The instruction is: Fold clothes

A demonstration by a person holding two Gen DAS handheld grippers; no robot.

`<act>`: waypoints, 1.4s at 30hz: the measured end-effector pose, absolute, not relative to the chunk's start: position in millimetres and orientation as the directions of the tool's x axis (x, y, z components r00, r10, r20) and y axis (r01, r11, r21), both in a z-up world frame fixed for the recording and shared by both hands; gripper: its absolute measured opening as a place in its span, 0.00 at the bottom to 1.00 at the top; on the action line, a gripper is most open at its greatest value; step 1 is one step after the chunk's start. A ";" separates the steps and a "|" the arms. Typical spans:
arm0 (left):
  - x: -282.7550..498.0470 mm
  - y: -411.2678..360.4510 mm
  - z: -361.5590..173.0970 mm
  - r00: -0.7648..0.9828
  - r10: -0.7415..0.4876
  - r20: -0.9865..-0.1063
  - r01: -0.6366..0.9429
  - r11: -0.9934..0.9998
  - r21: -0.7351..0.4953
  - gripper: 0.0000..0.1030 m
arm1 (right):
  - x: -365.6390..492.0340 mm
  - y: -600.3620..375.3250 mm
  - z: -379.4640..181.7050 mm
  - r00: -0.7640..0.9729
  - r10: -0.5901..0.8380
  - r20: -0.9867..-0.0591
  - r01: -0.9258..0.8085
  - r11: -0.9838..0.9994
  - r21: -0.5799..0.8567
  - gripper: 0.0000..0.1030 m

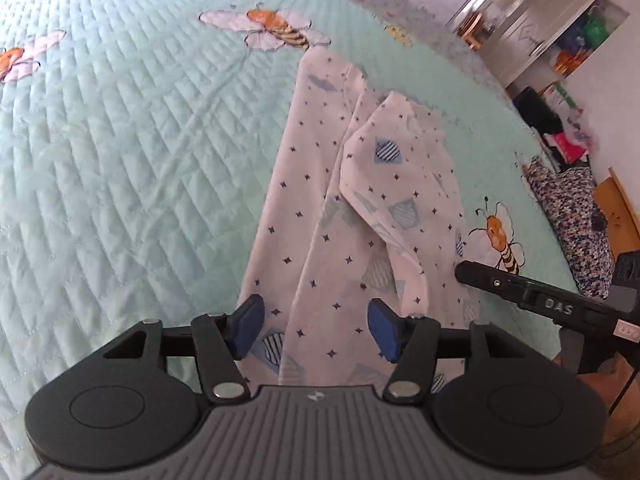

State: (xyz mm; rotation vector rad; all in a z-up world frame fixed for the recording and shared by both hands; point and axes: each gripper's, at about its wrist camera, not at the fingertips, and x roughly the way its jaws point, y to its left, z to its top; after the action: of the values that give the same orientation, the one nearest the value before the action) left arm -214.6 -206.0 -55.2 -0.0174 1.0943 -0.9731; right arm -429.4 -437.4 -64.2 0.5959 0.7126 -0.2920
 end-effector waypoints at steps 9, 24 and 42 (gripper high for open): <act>-217.6 -204.4 -28.6 0.037 -0.844 -0.536 0.613 0.442 -0.655 0.58 | -456.6 -387.0 -30.5 0.829 0.042 -0.558 0.382 0.687 0.618 0.34; -200.4 -229.6 -26.8 0.043 -0.795 -0.605 0.732 0.438 -0.523 0.61 | -489.1 -338.7 -54.8 0.885 0.209 -0.417 0.204 0.631 0.748 0.38; -197.8 -83.1 -63.8 -0.068 -0.718 -0.693 0.495 0.579 -0.648 0.67 | -590.6 -345.5 -77.7 0.836 0.131 -0.533 0.452 0.387 0.804 0.59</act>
State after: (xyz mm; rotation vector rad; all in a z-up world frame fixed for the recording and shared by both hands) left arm -197.8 -83.1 -63.8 -0.2173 1.2966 -1.0088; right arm -590.6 -345.5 -77.7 1.1719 0.5770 -0.2186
